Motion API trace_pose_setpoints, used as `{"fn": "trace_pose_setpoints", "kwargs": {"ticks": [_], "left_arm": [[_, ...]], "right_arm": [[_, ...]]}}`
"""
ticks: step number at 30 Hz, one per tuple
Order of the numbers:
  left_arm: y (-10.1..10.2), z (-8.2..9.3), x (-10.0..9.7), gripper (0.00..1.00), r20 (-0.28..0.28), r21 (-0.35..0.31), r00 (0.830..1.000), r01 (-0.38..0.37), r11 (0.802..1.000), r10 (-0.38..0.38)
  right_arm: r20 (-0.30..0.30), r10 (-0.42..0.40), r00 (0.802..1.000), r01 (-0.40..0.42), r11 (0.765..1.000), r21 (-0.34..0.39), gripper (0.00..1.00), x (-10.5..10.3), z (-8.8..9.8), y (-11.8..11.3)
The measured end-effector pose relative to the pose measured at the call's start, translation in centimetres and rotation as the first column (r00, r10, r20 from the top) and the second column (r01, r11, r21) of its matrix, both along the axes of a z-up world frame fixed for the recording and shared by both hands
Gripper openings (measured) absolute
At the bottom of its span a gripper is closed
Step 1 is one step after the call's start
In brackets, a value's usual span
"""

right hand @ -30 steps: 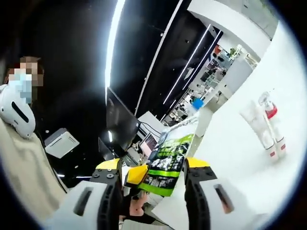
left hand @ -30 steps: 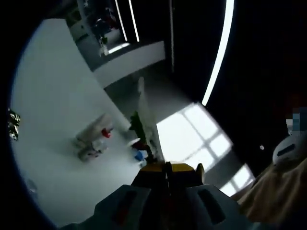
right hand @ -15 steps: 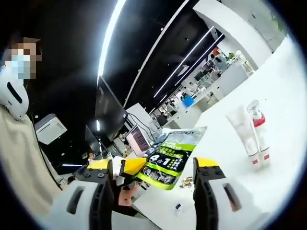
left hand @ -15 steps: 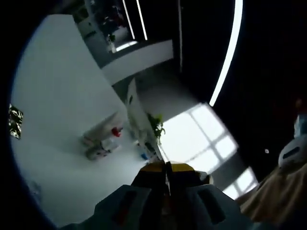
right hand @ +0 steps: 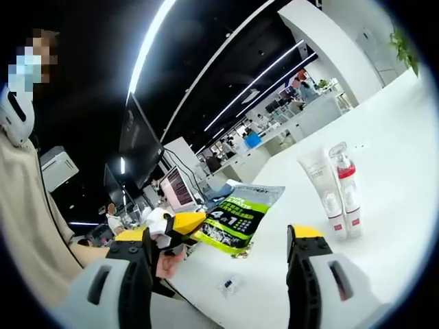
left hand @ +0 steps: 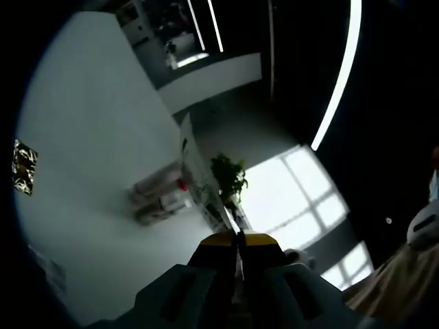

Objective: Arrange the skincare products in the storage area until every visible bottle or jar stands upright without overlapping.

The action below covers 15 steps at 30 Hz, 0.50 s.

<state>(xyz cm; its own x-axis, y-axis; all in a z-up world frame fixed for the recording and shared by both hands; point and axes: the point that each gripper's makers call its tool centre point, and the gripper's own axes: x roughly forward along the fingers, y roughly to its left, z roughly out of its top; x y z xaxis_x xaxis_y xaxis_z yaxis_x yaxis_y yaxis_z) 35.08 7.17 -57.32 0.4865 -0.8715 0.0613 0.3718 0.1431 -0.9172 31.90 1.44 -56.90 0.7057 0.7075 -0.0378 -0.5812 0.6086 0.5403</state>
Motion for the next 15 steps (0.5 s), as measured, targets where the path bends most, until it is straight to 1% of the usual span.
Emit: {"fn": "trace_pose_setpoints", "kwargs": {"ticks": [9, 15], "left_arm": [[-0.4, -3.2, 1.3, 0.0, -0.06, 0.05, 0.998, 0.004, 0.999, -0.001], [-0.9, -4.9, 1.9, 0.0, -0.091, 0.076, 0.996, 0.017, 0.997, -0.01]], "right_arm": [[-0.02, -0.019, 1.0, 0.016, 0.993, -0.115, 0.89, -0.2, -2.3, -1.0], [-0.029, -0.046, 0.999, 0.041, 0.989, -0.145, 0.93, -0.2, -3.1, -1.8]]}}
